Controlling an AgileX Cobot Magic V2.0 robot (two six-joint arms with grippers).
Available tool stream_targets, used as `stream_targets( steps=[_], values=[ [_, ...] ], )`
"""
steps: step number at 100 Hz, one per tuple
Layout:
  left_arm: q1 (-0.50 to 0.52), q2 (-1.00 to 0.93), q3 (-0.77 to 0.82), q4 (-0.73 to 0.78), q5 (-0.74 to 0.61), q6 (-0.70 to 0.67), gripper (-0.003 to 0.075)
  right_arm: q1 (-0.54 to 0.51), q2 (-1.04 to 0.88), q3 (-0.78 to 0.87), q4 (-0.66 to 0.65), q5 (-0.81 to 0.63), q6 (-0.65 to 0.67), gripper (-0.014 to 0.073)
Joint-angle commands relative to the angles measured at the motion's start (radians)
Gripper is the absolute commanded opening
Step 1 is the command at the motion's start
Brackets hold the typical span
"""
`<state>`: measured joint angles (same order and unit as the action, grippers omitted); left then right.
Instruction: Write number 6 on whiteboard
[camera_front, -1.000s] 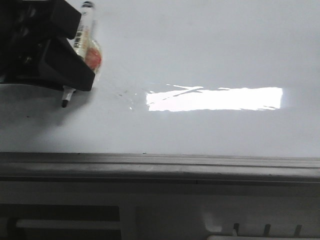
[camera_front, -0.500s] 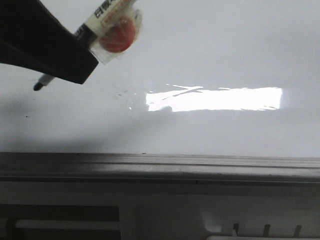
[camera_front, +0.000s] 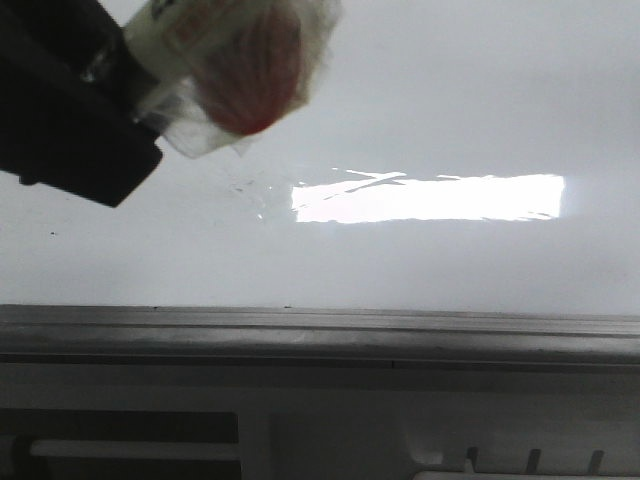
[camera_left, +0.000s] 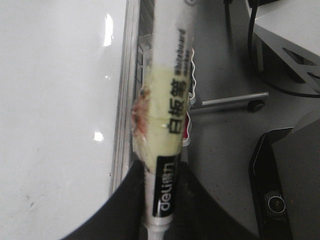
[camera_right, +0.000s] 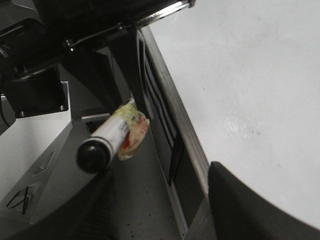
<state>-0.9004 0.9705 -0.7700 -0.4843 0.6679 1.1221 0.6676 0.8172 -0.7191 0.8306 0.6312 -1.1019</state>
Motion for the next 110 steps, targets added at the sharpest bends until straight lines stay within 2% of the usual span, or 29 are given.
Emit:
stream_targets(
  steps=[1, 31, 58, 68, 89, 99, 110],
  values=[
    [-0.008, -0.004, -0.035, -0.027, -0.041, 0.000, -0.0019, 0.053, 0.044, -0.047, 0.050, -0.114, -0.013, 0.0366],
    [-0.008, -0.004, -0.035, -0.027, -0.048, 0.000, -0.0019, 0.160, 0.139, -0.048, 0.050, -0.233, -0.013, 0.0366],
    [-0.008, -0.004, -0.035, -0.027, -0.048, 0.000, -0.0019, 0.225, 0.160, -0.049, 0.054, -0.216, -0.013, 0.0366],
    [-0.008, -0.004, -0.035, -0.027, -0.048, 0.000, -0.0019, 0.263, 0.160, -0.051, 0.054, -0.257, -0.013, 0.0366],
    [-0.008, -0.004, -0.035, -0.027, -0.048, 0.000, -0.0019, 0.276, 0.181, -0.051, 0.054, -0.310, -0.013, 0.0359],
    [-0.008, -0.004, -0.035, -0.027, -0.048, 0.000, -0.0019, 0.276, 0.200, -0.051, 0.054, -0.310, -0.013, 0.0293],
    [-0.008, -0.004, -0.035, -0.027, -0.048, 0.000, -0.0019, 0.276, 0.211, -0.051, 0.060, -0.314, -0.013, 0.0132]
  ],
)
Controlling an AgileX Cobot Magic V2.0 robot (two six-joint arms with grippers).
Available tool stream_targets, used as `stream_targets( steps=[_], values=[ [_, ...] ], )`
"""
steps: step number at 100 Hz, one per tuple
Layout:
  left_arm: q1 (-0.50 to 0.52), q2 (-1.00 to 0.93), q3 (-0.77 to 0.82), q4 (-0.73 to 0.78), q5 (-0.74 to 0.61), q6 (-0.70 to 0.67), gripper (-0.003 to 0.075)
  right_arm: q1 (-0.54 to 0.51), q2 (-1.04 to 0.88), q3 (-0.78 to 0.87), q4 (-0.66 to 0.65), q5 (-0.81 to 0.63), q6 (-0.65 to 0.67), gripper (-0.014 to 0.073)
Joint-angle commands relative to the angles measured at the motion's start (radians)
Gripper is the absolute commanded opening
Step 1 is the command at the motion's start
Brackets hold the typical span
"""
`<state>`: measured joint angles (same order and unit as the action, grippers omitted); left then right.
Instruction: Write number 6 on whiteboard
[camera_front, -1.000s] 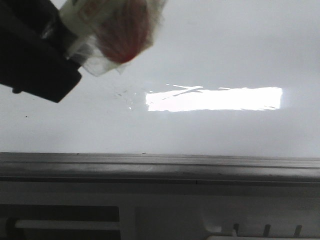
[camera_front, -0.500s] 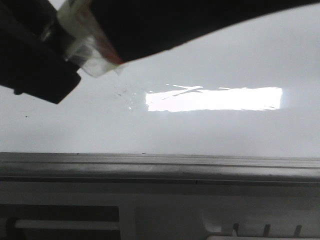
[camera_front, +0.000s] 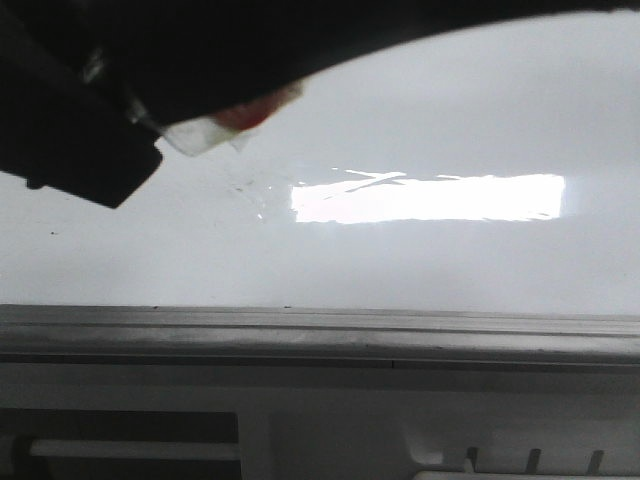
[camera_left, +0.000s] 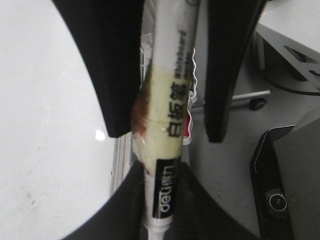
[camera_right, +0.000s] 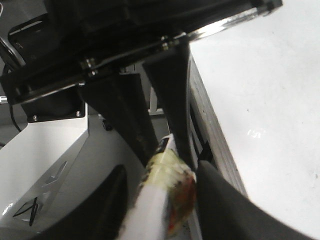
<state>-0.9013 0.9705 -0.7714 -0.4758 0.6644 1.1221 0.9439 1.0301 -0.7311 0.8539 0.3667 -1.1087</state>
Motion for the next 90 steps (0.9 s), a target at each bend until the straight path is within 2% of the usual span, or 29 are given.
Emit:
stream_targets(
  steps=[1, 14, 53, 56, 63, 75, 80, 85, 90],
  values=[
    [-0.007, -0.004, -0.034, -0.035, -0.044, 0.000, -0.0019, 0.000, -0.002, -0.039, 0.037, -0.049, -0.006, 0.0120],
    [-0.007, -0.004, -0.034, -0.035, -0.044, 0.000, -0.0019, 0.000, 0.007, -0.039, 0.039, -0.048, -0.006, -0.0070],
    [-0.007, -0.004, -0.034, -0.044, -0.064, 0.000, -0.0006, 0.000, 0.007, -0.039, 0.041, -0.049, -0.006, -0.0070],
    [-0.007, -0.004, -0.034, -0.051, -0.069, 0.000, 0.0013, 0.000, 0.007, -0.039, 0.043, -0.049, -0.006, -0.0070],
    [-0.007, -0.004, -0.034, -0.066, -0.082, 0.000, 0.0112, 0.000, 0.007, -0.039, 0.043, -0.047, -0.006, -0.0070],
    [-0.007, -0.006, -0.040, -0.092, -0.115, -0.006, 0.0376, -0.002, -0.005, -0.039, 0.043, -0.053, -0.006, -0.0070],
    [-0.007, -0.011, -0.045, -0.097, -0.139, -0.007, 0.0447, -0.002, -0.005, -0.039, 0.043, -0.057, -0.006, -0.0070],
    [-0.007, -0.022, -0.048, -0.105, -0.163, -0.010, 0.0478, -0.002, -0.018, -0.037, 0.043, -0.059, -0.006, -0.0070],
    [-0.007, -0.042, -0.047, -0.125, -0.194, -0.011, 0.0475, -0.002, -0.028, -0.033, 0.043, -0.062, -0.006, -0.0070]
  ],
)
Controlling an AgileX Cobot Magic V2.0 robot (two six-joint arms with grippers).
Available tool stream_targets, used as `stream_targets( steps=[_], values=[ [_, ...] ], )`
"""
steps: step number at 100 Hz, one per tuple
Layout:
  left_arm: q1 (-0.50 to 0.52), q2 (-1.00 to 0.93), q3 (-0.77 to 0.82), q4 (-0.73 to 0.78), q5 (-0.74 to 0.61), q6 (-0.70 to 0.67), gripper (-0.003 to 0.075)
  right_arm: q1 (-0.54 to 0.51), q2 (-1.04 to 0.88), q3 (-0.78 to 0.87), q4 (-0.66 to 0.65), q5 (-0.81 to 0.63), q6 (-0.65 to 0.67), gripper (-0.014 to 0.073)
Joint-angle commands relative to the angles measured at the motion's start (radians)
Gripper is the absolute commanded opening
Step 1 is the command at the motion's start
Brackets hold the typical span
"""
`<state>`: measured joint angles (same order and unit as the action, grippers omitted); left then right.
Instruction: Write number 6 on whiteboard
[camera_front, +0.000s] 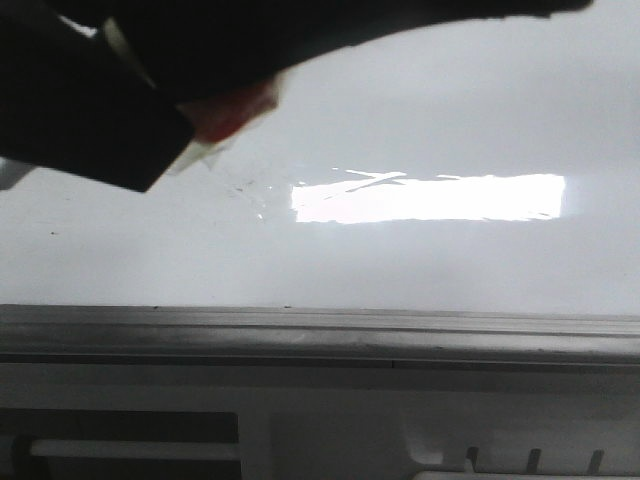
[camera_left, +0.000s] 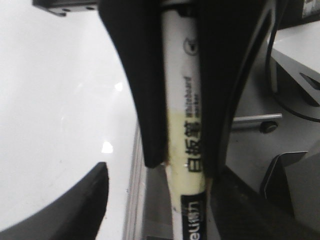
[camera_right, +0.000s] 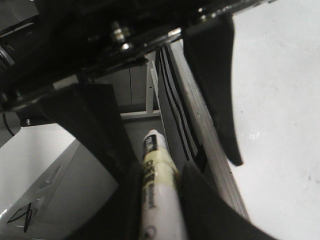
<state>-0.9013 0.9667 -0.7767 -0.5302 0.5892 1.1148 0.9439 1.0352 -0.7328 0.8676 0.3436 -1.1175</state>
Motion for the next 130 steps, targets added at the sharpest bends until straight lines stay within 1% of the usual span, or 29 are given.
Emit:
stream_targets(
  steps=[1, 9, 16, 35, 43, 52, 64, 71, 76, 89, 101, 121, 130],
  values=[
    [-0.007, -0.045, -0.042, -0.073, -0.122, -0.004, 0.0474, -0.002, -0.038, -0.029, 0.029, -0.042, 0.002, -0.0070],
    [-0.005, -0.093, -0.042, -0.088, -0.158, -0.013, 0.0473, -0.006, -0.069, -0.019, 0.029, -0.055, 0.002, -0.0069],
    [0.008, -0.157, -0.042, -0.083, -0.174, -0.077, 0.0473, -0.031, -0.107, -0.007, 0.029, -0.055, 0.004, -0.0062],
    [0.110, -0.356, -0.027, -0.047, -0.176, -0.282, 0.0470, -0.165, -0.229, 0.035, 0.029, -0.046, 0.006, -0.0059],
    [0.160, -0.444, 0.002, -0.035, -0.175, -0.345, 0.0440, -0.224, -0.281, 0.060, 0.029, -0.044, 0.006, -0.0059],
    [0.216, -0.533, 0.051, -0.025, -0.170, -0.371, 0.0378, -0.292, -0.324, 0.094, 0.027, -0.042, 0.006, -0.0060],
    [0.283, -0.637, 0.122, -0.025, -0.170, -0.390, 0.0278, -0.352, -0.355, 0.121, 0.007, -0.040, 0.006, -0.0060],
    [0.315, -0.684, 0.159, -0.025, -0.170, -0.434, 0.0204, -0.375, -0.357, 0.123, -0.019, -0.043, 0.006, -0.0060],
    [0.335, -0.711, 0.185, -0.027, -0.170, -0.465, 0.0139, -0.385, -0.357, 0.123, -0.022, -0.063, 0.006, -0.0060],
    [0.352, -0.740, 0.229, -0.044, -0.170, -0.479, -0.0020, -0.391, -0.357, 0.123, -0.022, -0.170, 0.006, -0.0060],
    [0.352, -0.740, 0.241, -0.077, -0.170, -0.479, -0.0019, -0.391, -0.333, 0.123, -0.022, -0.286, 0.006, -0.0060],
    [0.352, -0.740, 0.241, -0.081, -0.170, -0.479, -0.0019, -0.391, -0.231, 0.121, -0.026, -0.344, 0.006, -0.0060],
    [0.352, -0.740, 0.241, -0.106, -0.170, -0.479, -0.0019, -0.391, -0.195, 0.119, -0.026, -0.374, 0.006, -0.0060]
  ],
)
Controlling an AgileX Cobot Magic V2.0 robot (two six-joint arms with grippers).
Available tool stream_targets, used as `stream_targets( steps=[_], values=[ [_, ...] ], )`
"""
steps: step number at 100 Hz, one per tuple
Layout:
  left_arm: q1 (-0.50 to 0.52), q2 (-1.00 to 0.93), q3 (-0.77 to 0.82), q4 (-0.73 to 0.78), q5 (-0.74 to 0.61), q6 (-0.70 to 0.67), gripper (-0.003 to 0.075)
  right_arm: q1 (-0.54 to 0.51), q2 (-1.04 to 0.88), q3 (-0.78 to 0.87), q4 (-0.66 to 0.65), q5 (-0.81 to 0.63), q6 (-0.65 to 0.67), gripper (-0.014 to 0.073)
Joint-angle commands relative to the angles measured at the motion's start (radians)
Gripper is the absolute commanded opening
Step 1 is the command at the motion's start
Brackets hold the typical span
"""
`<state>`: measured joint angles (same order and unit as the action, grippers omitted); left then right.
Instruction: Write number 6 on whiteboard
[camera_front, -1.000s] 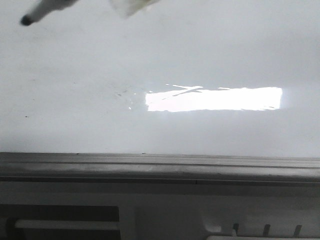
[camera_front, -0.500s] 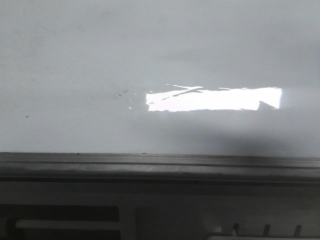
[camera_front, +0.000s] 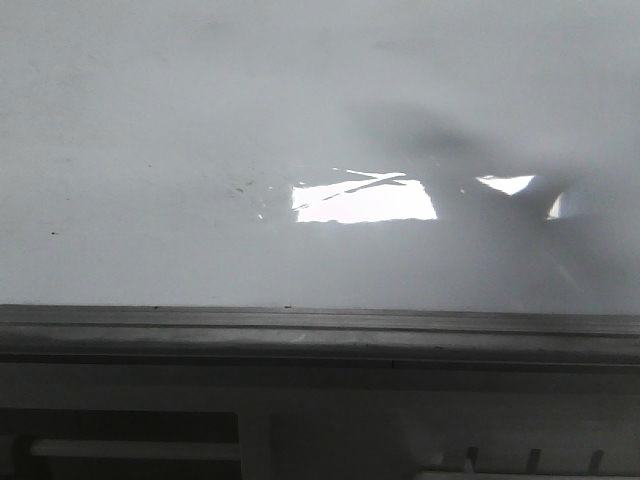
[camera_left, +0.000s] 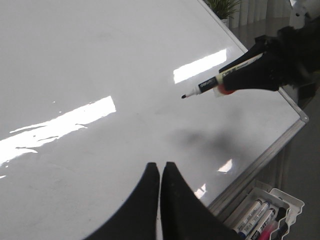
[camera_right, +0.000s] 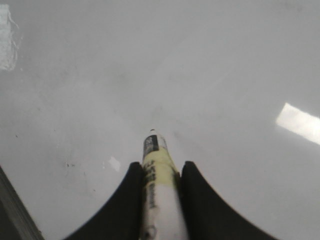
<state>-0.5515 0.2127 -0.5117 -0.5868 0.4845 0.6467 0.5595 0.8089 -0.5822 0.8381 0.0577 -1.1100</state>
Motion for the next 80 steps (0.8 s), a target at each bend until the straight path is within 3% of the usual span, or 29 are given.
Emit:
stream_targets(
  steps=[1, 27, 80],
  values=[
    [0.002, 0.014, -0.024, -0.054, -0.066, -0.011, -0.0019, -0.007, 0.035, -0.031, 0.003, -0.089, -0.001, -0.0060],
    [0.002, 0.014, -0.024, -0.074, -0.066, -0.011, -0.0019, -0.016, 0.102, -0.031, 0.026, -0.147, -0.001, -0.0060],
    [0.002, 0.014, -0.024, -0.074, -0.064, -0.011, -0.0019, -0.054, 0.219, -0.031, 0.089, -0.126, -0.001, -0.0060]
  ],
)
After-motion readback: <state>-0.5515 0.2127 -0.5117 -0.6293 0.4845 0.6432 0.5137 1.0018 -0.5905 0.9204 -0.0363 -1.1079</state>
